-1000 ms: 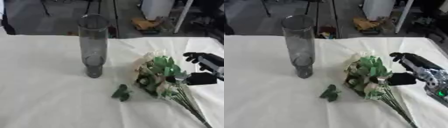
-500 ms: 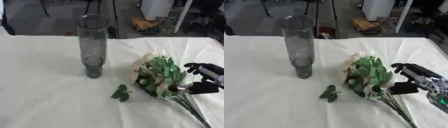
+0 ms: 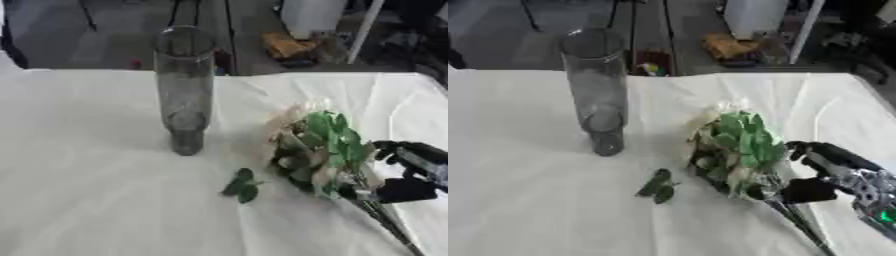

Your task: Arrange flowers into the vase.

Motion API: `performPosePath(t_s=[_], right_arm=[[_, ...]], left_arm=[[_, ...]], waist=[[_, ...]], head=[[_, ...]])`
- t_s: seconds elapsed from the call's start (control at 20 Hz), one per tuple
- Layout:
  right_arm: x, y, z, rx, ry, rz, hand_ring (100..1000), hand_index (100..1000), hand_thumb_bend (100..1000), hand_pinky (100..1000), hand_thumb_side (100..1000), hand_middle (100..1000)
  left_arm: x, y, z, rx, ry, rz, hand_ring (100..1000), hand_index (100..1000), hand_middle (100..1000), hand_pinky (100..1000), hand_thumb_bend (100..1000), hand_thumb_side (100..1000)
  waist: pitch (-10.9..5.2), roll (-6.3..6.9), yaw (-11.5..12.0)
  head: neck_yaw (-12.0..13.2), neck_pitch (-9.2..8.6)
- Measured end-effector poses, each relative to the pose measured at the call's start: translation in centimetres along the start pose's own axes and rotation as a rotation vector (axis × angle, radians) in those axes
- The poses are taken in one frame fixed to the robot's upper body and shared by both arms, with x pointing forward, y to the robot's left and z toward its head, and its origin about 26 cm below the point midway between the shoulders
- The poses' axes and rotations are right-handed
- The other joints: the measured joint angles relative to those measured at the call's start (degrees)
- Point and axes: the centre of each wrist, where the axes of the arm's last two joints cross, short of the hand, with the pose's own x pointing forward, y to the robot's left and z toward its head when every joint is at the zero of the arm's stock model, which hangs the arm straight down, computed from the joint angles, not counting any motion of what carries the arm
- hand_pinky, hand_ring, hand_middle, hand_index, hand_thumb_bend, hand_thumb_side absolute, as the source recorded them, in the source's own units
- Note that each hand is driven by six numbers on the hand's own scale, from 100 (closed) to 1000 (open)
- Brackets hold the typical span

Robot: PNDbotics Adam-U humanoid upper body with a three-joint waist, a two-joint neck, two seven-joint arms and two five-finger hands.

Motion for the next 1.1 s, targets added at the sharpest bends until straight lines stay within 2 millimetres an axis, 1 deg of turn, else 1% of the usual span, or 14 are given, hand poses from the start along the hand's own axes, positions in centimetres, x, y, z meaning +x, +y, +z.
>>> performPosePath(t_s=[0.3, 0.35, 0.55, 0.65, 0.7, 0.75, 1.1], right_arm=[[0.1, 0.6, -0.1, 0.033, 0.001, -0.017, 849, 961, 724, 702, 611, 806], [0.1, 0.6, -0.1, 0.037, 0.002, -0.019, 848, 961, 716, 703, 621, 805], [0.2, 0.9, -0.1, 0.05, 0.006, -0.028, 859, 958, 695, 719, 610, 808], [0.2, 1.1, -0.2, 0.056, 0.012, -0.029, 864, 956, 671, 725, 608, 809], [0.2, 1.1, -0.2, 0.057, 0.015, -0.032, 865, 955, 609, 727, 591, 810], [0.2, 1.2, -0.2, 0.056, 0.02, -0.035, 865, 954, 664, 727, 607, 810], [-0.5, 1.9, -0.9, 0.056, 0.069, -0.054, 877, 970, 632, 732, 629, 817]], left_arm=[[0.0, 0.0, 0.0, 0.001, 0.001, 0.0, 881, 927, 882, 782, 169, 1000], [0.0, 0.0, 0.0, 0.002, 0.001, 0.0, 881, 928, 882, 782, 169, 1000], [0.0, -0.1, 0.1, 0.006, 0.005, 0.004, 881, 927, 882, 782, 167, 1000], [0.0, -0.1, 0.1, 0.007, 0.005, 0.004, 881, 927, 882, 782, 167, 1000], [0.0, -0.1, 0.1, 0.007, 0.005, 0.004, 881, 927, 882, 783, 162, 1000], [0.0, -0.1, 0.1, 0.007, 0.005, 0.004, 881, 927, 882, 783, 166, 1000], [0.0, -0.1, 0.1, 0.007, 0.005, 0.004, 880, 927, 882, 783, 164, 1000]], waist=[[0.3, 0.01, 0.1], [0.3, 0.01, 0.1], [0.41, 0.01, 0.1], [0.55, 0.01, 0.1], [0.6, 0.01, 0.2], [0.64, 0.01, 0.2], [0.82, 0.01, 0.4]], head=[[0.0, -0.01], [0.0, -0.02], [-0.1, -0.08], [-0.2, -0.4], [-0.3, -0.49], [-0.4, -0.52], [-1.1, -1.01]])
